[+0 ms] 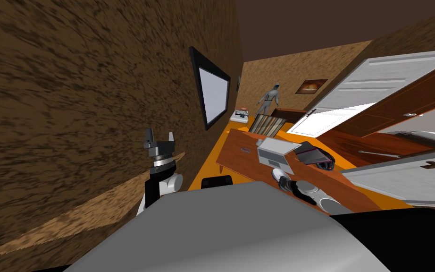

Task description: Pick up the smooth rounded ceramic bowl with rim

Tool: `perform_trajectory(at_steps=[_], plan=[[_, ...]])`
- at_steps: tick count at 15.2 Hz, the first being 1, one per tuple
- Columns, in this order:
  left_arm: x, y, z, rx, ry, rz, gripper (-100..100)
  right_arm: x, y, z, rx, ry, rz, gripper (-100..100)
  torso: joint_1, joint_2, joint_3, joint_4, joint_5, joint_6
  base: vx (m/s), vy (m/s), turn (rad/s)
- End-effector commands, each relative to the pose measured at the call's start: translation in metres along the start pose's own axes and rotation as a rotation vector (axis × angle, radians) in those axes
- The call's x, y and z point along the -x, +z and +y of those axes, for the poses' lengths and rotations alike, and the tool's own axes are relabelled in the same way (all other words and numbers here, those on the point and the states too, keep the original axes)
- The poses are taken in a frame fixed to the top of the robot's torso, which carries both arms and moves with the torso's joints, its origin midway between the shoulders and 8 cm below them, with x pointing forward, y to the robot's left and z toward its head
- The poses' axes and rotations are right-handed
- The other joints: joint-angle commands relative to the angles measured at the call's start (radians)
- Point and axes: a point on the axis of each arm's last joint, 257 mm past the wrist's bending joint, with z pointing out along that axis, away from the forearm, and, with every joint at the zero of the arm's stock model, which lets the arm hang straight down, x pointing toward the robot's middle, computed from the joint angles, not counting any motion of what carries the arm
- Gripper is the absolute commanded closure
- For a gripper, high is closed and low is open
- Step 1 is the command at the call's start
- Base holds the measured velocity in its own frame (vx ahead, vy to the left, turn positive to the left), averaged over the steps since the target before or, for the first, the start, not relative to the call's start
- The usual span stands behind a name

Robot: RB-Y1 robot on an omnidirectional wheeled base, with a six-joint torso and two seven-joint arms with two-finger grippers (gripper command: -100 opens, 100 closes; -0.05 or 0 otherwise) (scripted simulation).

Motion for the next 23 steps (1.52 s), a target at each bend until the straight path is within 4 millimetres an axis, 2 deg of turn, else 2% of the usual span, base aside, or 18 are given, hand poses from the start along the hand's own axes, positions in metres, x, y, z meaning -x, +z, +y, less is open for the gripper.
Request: perform_trajectory(at_steps=[1, 3, 9, 10, 12, 13, 15, 16, 18, 19, 21, 22, 23], plan=[[0.000, 0.000, 0.000, 0.000, 0.000, 0.000, 0, 0.000, 0.001, -0.005, 0.005, -0.013, 0.003, 100, 0.000, 0.000, 0.000, 0.000, 0.000, 0.000, -0.045, 0.034, 0.013], [0.000, 0.000, 0.000, 0.000, 0.000, 0.000, 0, 0.002, 0.001, -0.002, 0.010, 0.001, -0.004, 100, 0.001, 0.002, 0.001, 0.000, 0.000, 0.000, -0.042, 0.026, 0.009], [0.000, 0.000, 0.000, 0.000, 0.000, 0.000, 0, 0.005, 0.002, -0.009, 0.016, 0.005, -0.008, 100, 0.000, 0.003, 0.002, 0.001, 0.000, 0.000, -0.032, 0.021, 0.010], [0.000, 0.000, 0.000, 0.000, 0.000, 0.000, 0, 0.004, 0.001, -0.016, 0.015, -0.011, 0.000, 100, 0.000, 0.003, 0.002, 0.001, 0.000, 0.000, -0.031, 0.024, 0.013], [0.000, 0.000, 0.000, 0.000, 0.000, 0.000, 0, 0.005, 0.002, -0.014, 0.016, 0.007, -0.007, 100, 0.001, 0.003, 0.002, 0.001, 0.000, 0.000, -0.029, 0.020, 0.010], [0.000, 0.000, 0.000, 0.000, 0.000, 0.000, 0, 0.003, 0.001, -0.021, 0.015, -0.010, 0.002, 100, 0.001, 0.003, 0.002, 0.001, 0.000, 0.000, -0.036, 0.024, 0.013], [0.000, 0.000, 0.000, 0.000, 0.000, 0.000, 0, 0.005, 0.001, -0.020, 0.015, 0.009, -0.005, 100, 0.001, 0.004, 0.002, 0.001, 0.000, 0.000, -0.031, 0.020, 0.011], [0.000, 0.000, 0.000, 0.000, 0.000, 0.000, 0, 0.002, -0.001, -0.028, 0.012, -0.009, 0.005, 100, 0.001, 0.003, 0.002, 0.001, 0.000, 0.000, -0.025, 0.020, 0.013], [0.000, 0.000, 0.000, 0.000, 0.000, 0.000, 0, 0.004, 0.000, -0.027, 0.011, 0.011, -0.002, 100, 0.001, 0.003, 0.002, 0.001, 0.000, 0.000, -0.027, 0.020, 0.011], [0.000, 0.000, 0.000, 0.000, 0.000, 0.000, 0, 0.001, -0.002, -0.036, 0.005, -0.005, 0.009, 100, 0.000, 0.003, 0.002, 0.001, 0.000, 0.000, -0.033, 0.018, 0.012], [0.000, 0.000, 0.000, 0.000, 0.000, 0.000, 0, 0.002, -0.002, -0.034, 0.006, 0.013, 0.003, 100, 0.001, 0.003, 0.002, 0.001, 0.000, 0.000, -0.030, 0.019, 0.010], [0.000, 0.000, 0.000, 0.000, 0.000, 0.000, 0, -0.001, -0.005, -0.045, -0.003, 0.000, 0.014, 100, 0.001, 0.003, 0.002, 0.001, 0.000, 0.000, -0.028, 0.027, 0.011], [0.000, 0.000, 0.000, 0.000, 0.000, 0.000, 0, -0.001, -0.004, -0.042, 0.000, 0.010, 0.011, 100, 0.001, 0.003, 0.002, 0.001, 0.001, -0.001, -0.032, 0.025, 0.019]])
